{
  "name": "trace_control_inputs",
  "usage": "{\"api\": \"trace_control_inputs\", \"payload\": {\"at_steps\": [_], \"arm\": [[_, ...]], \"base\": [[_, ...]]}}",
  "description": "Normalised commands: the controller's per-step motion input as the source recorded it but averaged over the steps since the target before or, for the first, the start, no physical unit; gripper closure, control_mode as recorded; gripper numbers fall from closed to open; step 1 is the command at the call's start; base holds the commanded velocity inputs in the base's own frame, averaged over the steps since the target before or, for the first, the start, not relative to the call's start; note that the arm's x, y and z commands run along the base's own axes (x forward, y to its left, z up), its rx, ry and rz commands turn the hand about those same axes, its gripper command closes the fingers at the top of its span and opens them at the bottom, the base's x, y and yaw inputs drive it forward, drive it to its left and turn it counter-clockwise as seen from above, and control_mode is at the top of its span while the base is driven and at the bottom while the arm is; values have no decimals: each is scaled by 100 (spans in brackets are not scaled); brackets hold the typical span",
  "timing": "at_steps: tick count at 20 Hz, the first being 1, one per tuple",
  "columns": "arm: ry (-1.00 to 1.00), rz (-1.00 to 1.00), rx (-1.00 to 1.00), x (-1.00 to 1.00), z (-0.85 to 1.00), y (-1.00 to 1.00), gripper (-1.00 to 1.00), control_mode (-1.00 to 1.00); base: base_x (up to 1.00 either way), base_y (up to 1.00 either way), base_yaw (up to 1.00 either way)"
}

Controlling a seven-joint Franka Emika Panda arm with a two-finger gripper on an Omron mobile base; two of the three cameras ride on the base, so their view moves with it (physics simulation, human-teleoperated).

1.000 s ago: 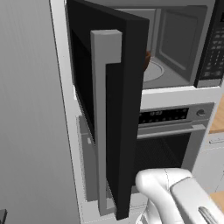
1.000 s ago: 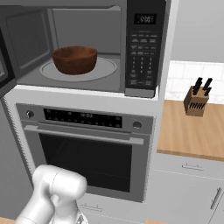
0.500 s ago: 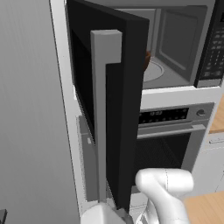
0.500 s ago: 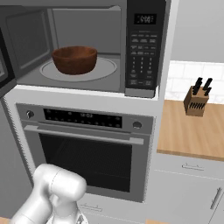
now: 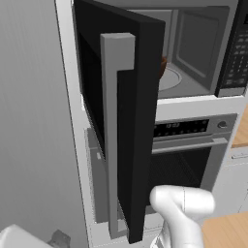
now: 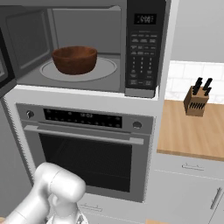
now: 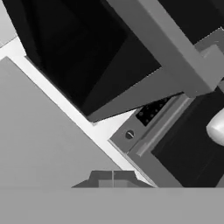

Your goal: Open the microwave, place the bowl with waffle inside the microwave, then close the microwave door and turn it on.

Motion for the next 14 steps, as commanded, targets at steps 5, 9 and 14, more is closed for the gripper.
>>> {"api": "trace_control_inputs", "payload": {"at_steps": [5, 9, 14], "arm": [[0, -10, -20, 91, -53, 76, 100, -100], [-6, -29, -15, 88, 0, -6, 100, -100], [-1, -50, -13, 75, -5, -49, 100, -100]], "base": [[0, 0, 0], [0, 0, 0], [0, 0, 0]]}}
